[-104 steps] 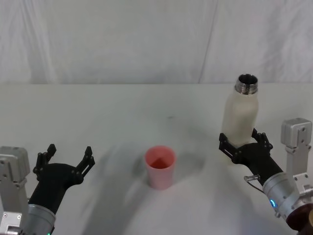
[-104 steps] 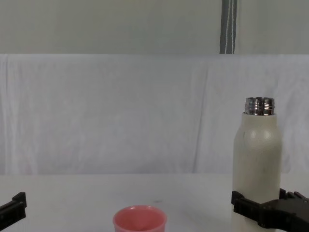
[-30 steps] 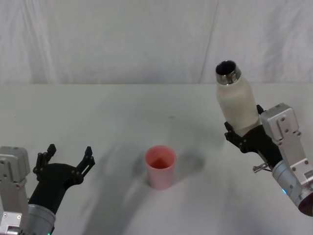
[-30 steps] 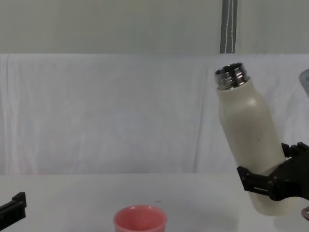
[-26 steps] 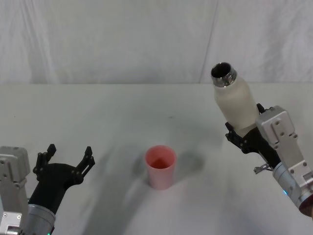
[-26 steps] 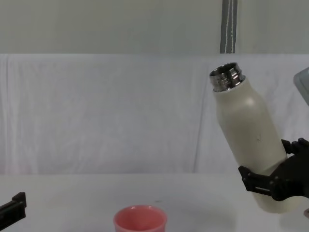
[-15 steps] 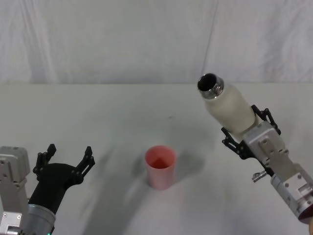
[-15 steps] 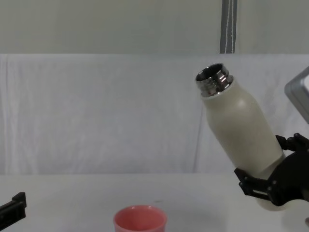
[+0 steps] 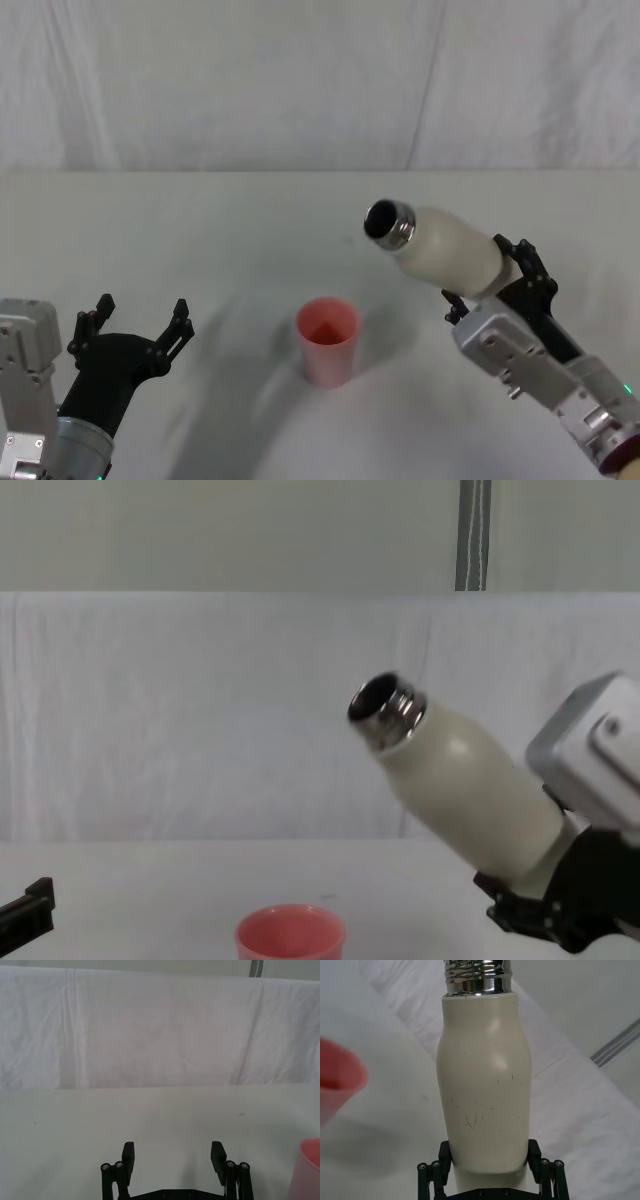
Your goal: Grasp the thermos with one hand and pour water into the cup lid.
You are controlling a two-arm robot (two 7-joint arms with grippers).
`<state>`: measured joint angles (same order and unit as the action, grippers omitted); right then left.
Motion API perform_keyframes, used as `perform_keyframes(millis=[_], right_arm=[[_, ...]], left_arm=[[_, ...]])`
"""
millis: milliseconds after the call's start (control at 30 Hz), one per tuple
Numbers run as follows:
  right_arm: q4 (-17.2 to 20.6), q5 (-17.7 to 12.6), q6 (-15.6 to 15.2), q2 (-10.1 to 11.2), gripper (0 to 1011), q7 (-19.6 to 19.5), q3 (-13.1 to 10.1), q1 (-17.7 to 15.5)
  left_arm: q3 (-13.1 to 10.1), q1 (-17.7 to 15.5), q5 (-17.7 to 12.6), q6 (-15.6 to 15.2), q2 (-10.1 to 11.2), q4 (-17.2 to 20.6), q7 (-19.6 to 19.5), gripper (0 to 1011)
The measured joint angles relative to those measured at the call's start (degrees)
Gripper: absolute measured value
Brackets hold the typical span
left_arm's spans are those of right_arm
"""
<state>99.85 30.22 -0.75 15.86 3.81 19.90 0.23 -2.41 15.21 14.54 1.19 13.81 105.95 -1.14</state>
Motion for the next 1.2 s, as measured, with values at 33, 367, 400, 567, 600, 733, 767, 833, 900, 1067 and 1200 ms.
perform_keyframes(millis=[33,367,400,567,600,733,767,833,900,1067,1200], right_arm=[[0.0,0.8,-0.2,0.1,947,-0.1,0.2,0.0],[-0.8,9.5,-1.9,1.5,948,-1.4,2.5,0.3],[-0.8,9.5,-1.9,1.5,948,-1.4,2.5,0.3],[-1.3,12.8,-2.5,2.1,948,-2.2,3.3,0.6],[-1.5,14.1,-2.8,2.4,947,-2.6,3.5,0.8],[-1.9,17.0,-3.5,2.9,948,-3.5,4.1,1.2],[-2.0,17.6,-3.6,3.1,948,-3.7,4.2,1.3],[-2.2,19.0,-4.0,3.3,948,-4.2,4.5,1.5],[-2.2,19.8,-4.2,3.5,948,-4.5,4.7,1.6],[-2.5,21.9,-4.8,3.7,948,-5.3,5.1,2.0],[-2.6,23.1,-5.3,3.8,948,-5.7,5.4,2.2]], left_arm=[[0.0,0.0,0.0,0.0,0.0,0.0,0.0,1001],[0.0,0.0,0.0,0.0,0.0,0.0,0.0,1001],[0.0,0.0,0.0,0.0,0.0,0.0,0.0,1001],[0.0,0.0,0.0,0.0,0.0,0.0,0.0,1001],[0.0,0.0,0.0,0.0,0.0,0.0,0.0,1001],[0.0,0.0,0.0,0.0,0.0,0.0,0.0,1001],[0.0,0.0,0.0,0.0,0.0,0.0,0.0,1001],[0.0,0.0,0.0,0.0,0.0,0.0,0.0,1001],[0.0,0.0,0.0,0.0,0.0,0.0,0.0,1001],[0.0,0.0,0.0,0.0,0.0,0.0,0.0,1001],[0.0,0.0,0.0,0.0,0.0,0.0,0.0,1001]])
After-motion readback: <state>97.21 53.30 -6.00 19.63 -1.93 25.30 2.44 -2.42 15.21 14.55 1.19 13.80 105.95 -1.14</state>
